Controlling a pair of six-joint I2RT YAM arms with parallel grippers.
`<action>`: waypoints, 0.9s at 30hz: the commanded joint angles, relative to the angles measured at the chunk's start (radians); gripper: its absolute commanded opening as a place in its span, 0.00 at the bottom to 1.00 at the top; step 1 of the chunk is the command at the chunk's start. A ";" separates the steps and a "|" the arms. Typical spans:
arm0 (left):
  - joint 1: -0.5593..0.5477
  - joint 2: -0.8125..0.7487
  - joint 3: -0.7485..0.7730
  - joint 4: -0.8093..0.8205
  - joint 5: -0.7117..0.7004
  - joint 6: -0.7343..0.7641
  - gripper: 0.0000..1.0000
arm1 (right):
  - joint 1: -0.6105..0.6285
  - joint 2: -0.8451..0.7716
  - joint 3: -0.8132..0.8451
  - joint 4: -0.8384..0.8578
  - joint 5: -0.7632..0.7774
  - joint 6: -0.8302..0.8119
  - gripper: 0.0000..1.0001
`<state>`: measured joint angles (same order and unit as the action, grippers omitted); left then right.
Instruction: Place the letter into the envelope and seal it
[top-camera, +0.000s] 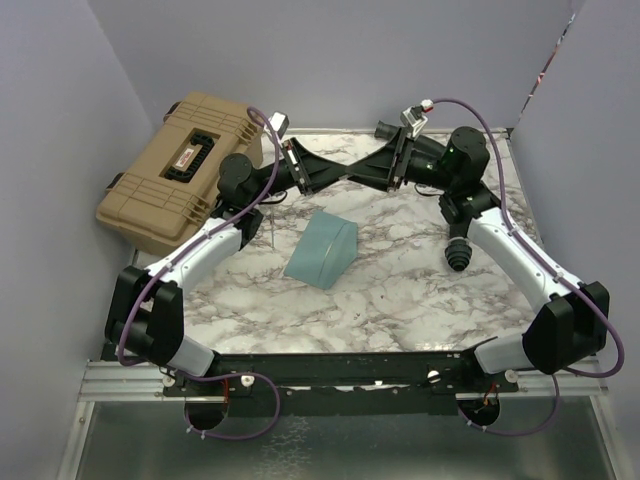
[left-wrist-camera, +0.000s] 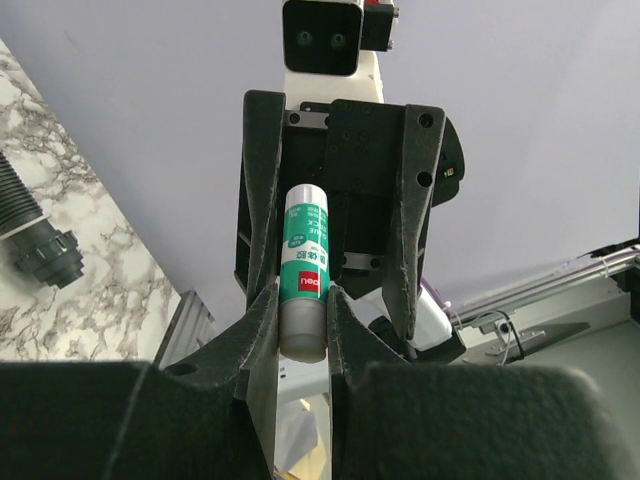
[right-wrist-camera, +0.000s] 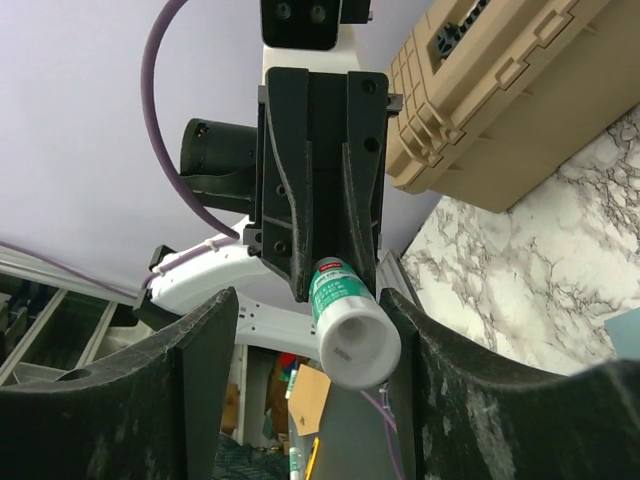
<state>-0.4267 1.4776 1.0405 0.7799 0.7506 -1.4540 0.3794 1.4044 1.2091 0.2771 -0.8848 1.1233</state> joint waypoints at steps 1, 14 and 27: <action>0.015 -0.013 0.058 -0.027 0.064 0.012 0.00 | -0.021 -0.004 0.060 0.003 -0.048 0.016 0.62; 0.018 -0.037 0.038 -0.087 0.059 0.074 0.00 | -0.027 -0.009 0.034 0.080 -0.024 0.042 0.57; 0.003 -0.014 0.069 -0.087 0.070 0.088 0.00 | -0.026 0.029 0.052 0.135 -0.103 0.086 0.44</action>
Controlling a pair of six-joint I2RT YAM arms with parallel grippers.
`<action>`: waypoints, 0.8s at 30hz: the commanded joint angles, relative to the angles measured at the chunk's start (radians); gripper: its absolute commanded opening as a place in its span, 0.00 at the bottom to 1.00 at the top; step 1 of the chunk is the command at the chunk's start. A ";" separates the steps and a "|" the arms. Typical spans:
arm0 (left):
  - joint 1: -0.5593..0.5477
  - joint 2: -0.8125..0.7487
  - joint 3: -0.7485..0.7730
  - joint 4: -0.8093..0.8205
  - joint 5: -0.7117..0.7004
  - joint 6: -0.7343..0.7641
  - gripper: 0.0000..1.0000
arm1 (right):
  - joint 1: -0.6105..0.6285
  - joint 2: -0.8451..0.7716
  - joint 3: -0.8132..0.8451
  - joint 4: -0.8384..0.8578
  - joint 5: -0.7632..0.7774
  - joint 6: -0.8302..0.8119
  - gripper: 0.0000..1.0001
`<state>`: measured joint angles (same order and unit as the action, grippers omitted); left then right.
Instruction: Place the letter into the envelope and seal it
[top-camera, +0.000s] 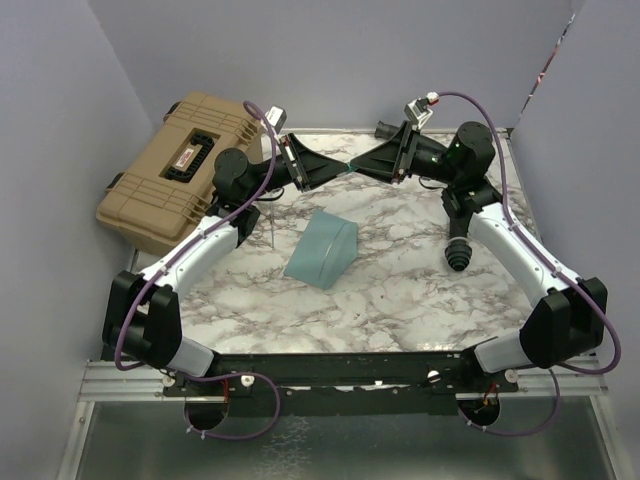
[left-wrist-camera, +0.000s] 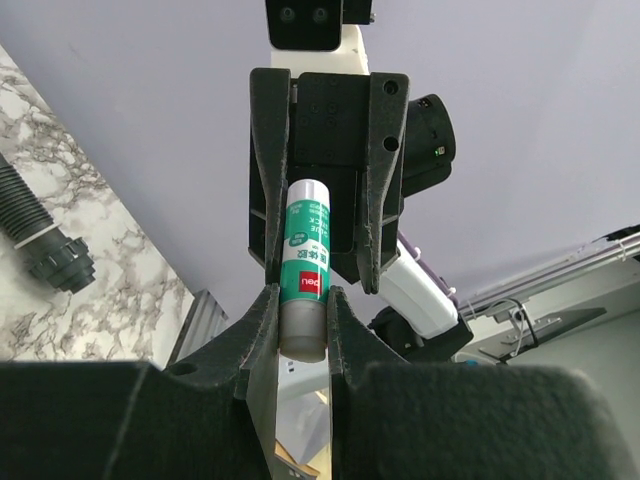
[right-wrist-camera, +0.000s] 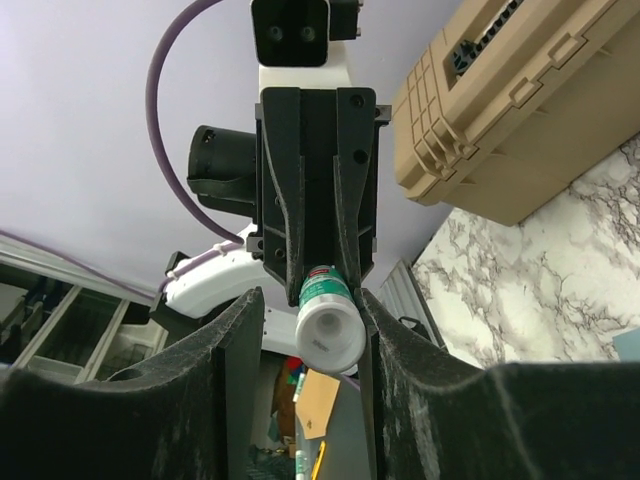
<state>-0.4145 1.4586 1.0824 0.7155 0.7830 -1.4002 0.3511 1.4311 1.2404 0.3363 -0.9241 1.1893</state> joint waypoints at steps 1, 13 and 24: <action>-0.009 0.006 0.029 -0.022 0.046 0.037 0.00 | 0.002 0.005 0.024 0.072 -0.065 0.018 0.44; -0.010 0.018 0.059 -0.076 0.078 0.080 0.00 | 0.002 0.028 0.079 -0.039 -0.112 -0.040 0.12; 0.016 -0.074 0.014 -0.352 -0.036 0.343 0.79 | 0.000 -0.044 0.082 -0.293 0.146 -0.340 0.01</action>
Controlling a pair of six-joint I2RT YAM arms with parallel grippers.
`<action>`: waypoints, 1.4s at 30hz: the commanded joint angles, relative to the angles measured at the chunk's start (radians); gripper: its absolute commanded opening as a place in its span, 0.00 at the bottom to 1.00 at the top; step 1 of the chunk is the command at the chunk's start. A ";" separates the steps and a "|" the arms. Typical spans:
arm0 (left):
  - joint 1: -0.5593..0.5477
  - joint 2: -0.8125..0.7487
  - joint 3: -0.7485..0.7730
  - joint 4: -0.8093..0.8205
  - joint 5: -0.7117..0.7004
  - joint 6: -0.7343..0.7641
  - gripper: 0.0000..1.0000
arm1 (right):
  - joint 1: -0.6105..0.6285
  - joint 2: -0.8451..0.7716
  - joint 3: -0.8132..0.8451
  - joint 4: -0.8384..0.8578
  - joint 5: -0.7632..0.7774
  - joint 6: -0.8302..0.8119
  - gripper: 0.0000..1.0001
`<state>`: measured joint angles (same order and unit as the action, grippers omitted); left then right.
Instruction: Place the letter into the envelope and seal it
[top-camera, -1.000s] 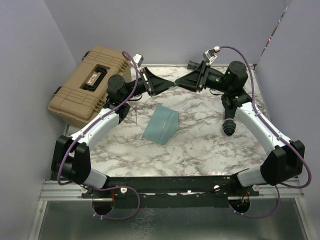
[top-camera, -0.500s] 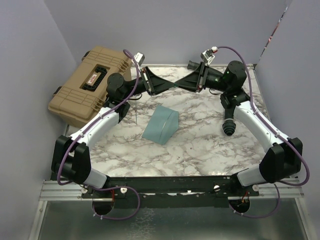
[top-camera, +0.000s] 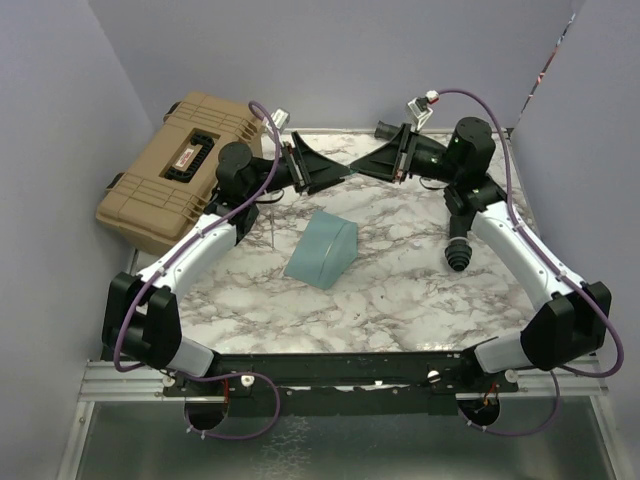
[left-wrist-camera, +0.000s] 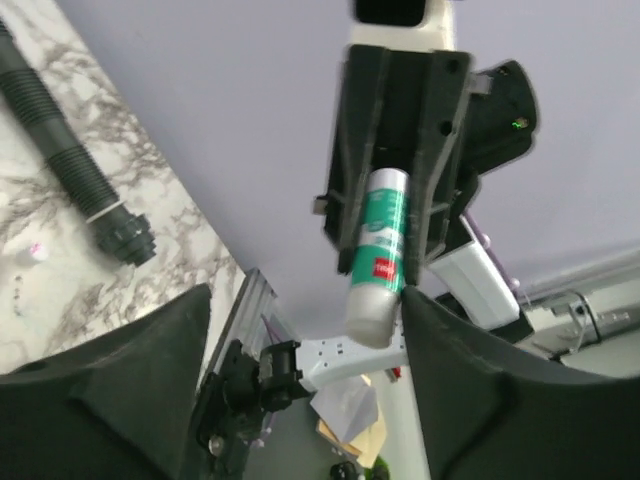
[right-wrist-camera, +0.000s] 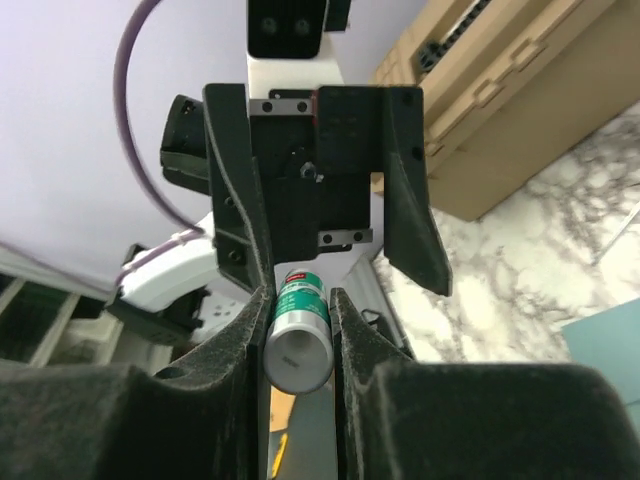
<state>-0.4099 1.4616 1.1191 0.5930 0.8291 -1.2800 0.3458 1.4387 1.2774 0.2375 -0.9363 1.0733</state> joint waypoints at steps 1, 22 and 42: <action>0.015 -0.098 -0.027 -0.325 -0.119 0.304 0.86 | 0.005 -0.057 0.053 -0.264 0.207 -0.293 0.00; 0.002 -0.121 -0.475 -0.435 -0.514 0.497 0.06 | 0.411 0.096 -0.275 -0.259 0.946 -0.900 0.01; -0.063 0.167 -0.457 -0.495 -0.457 0.622 0.00 | 0.432 0.318 -0.219 -0.139 0.913 -0.972 0.01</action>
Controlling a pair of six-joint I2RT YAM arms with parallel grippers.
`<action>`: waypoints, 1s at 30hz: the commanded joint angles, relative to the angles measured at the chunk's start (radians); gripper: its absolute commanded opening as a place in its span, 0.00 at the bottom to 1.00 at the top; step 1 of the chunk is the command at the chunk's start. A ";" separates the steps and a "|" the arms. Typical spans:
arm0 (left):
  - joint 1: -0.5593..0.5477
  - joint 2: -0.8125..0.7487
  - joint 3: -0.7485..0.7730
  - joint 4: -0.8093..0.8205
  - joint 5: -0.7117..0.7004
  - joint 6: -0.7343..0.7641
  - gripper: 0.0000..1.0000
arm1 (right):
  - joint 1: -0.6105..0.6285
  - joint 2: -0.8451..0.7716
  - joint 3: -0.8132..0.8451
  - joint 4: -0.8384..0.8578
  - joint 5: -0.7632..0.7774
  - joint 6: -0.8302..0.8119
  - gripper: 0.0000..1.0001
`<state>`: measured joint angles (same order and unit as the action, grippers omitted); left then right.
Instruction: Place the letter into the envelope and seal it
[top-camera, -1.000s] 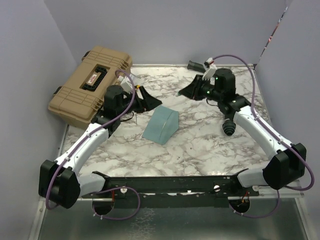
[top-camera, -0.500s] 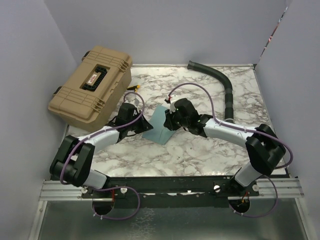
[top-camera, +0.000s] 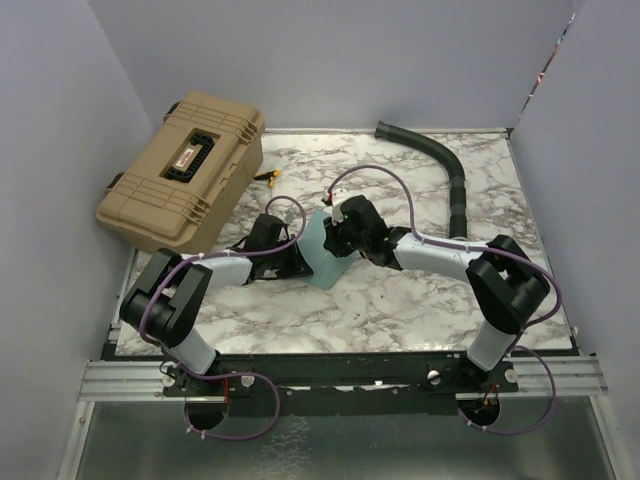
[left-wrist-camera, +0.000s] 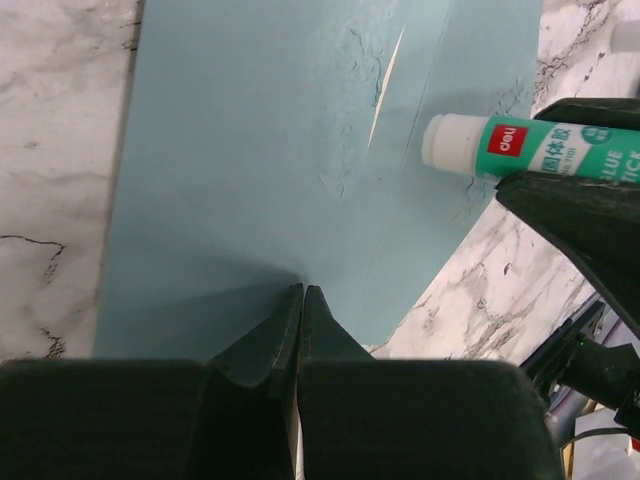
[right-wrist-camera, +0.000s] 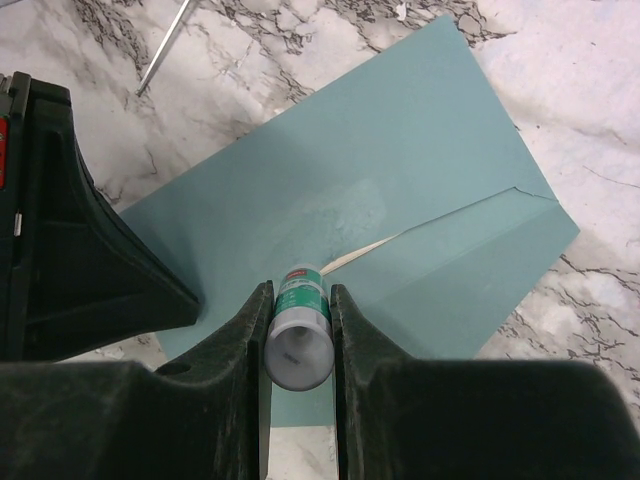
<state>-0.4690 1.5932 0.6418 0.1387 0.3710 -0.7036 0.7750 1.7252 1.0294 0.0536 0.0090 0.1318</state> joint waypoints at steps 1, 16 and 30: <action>-0.005 0.048 0.030 -0.070 -0.006 0.056 0.00 | 0.004 0.037 0.034 0.043 -0.037 -0.038 0.01; -0.003 0.104 0.088 -0.326 -0.036 0.106 0.00 | 0.025 0.102 0.027 0.057 -0.018 -0.121 0.01; 0.018 0.171 0.076 -0.323 0.076 0.133 0.00 | 0.024 0.169 0.086 0.046 0.167 -0.110 0.01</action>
<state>-0.4492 1.6932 0.7727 -0.0265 0.4686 -0.6270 0.7937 1.8492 1.0630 0.1261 0.0330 0.0257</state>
